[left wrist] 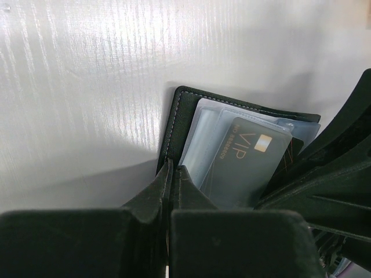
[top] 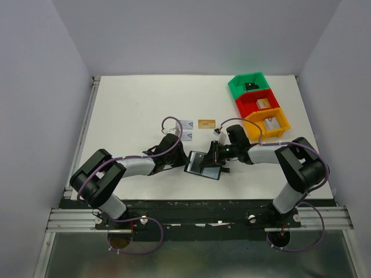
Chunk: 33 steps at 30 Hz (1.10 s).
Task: Take the credit cards out of the card holder
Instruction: Remove the credit card from the card holder.
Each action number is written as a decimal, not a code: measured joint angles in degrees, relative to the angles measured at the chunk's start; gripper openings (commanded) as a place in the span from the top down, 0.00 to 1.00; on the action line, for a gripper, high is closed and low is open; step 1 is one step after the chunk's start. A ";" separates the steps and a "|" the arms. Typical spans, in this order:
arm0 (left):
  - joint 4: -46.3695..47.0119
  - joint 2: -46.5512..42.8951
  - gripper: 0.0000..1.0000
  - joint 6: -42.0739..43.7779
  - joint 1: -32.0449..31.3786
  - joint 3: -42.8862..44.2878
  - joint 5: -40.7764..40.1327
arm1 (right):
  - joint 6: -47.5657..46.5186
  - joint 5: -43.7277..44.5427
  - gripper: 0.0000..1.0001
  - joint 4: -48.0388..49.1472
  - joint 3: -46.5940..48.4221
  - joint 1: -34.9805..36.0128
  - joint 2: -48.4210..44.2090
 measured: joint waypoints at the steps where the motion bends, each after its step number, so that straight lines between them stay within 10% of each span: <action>1: 0.04 0.00 1.00 -0.11 0.00 -0.04 -0.04 | -0.07 0.02 0.78 -0.02 0.00 0.00 -0.07; 33: 0.31 -0.72 1.00 -0.35 0.11 -0.79 -0.76 | -2.82 2.27 1.00 -5.57 -0.70 -1.44 -3.48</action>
